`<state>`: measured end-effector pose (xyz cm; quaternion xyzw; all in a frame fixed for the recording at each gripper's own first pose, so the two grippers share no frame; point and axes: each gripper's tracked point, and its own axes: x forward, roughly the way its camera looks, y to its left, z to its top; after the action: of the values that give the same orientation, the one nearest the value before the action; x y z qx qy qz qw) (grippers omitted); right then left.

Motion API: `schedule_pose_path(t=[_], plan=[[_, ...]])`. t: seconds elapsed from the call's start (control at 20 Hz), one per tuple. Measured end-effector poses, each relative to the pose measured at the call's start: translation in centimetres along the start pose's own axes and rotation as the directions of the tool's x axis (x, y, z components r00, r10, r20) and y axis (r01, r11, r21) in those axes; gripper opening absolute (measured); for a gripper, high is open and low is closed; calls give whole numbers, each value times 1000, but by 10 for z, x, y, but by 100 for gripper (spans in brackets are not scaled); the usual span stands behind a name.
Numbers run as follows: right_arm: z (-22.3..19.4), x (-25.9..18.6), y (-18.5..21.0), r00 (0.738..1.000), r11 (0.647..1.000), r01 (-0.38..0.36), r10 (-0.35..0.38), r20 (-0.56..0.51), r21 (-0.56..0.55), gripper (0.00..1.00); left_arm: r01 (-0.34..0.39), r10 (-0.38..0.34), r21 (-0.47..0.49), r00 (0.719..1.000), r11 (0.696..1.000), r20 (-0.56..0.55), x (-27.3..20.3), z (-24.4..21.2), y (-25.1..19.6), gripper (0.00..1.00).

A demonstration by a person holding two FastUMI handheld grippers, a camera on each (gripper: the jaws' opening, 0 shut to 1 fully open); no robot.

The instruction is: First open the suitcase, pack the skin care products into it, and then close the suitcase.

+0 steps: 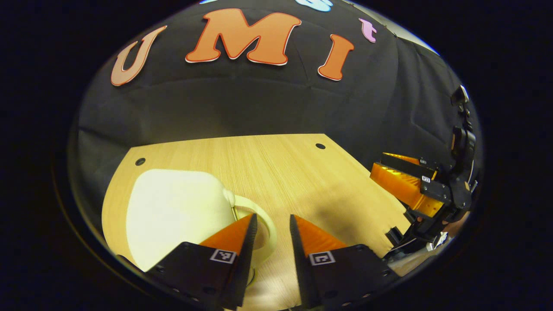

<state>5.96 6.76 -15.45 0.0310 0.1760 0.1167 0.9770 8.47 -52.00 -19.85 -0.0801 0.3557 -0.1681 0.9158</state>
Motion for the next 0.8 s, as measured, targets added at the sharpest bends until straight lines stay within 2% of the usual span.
schedule_pose_path(t=[0.05, 0.25, 0.45, 0.55, 0.75, 0.8], plan=[[3, -1, -1, 1000, 1000, 3, -3, 12, -6, 78, -17, 16, 23, 1000, 1000, 22, -1, 5, 0, 62], [21, -3, 3, 998, 1000, 7, -5, 67, -29, 78, -92, 83, 53, 985, 994, 151, -2, 39, -3, 77], [45, -4, 6, 990, 999, 13, -6, 141, -45, 80, -185, 170, 23, 941, 983, 293, -16, 61, 3, 86], [50, -3, 3, 985, 997, 36, -24, 169, -68, 80, -203, 192, 3, 933, 979, 304, -20, 61, 5, 93], [54, -4, 7, 981, 997, 32, -17, 191, -76, 80, -262, 261, -47, 894, 964, 365, -21, 74, 8, 92], [53, -4, 6, 982, 997, 31, -16, 191, -75, 81, -252, 254, -56, 891, 966, 377, -19, 77, 6, 92]])
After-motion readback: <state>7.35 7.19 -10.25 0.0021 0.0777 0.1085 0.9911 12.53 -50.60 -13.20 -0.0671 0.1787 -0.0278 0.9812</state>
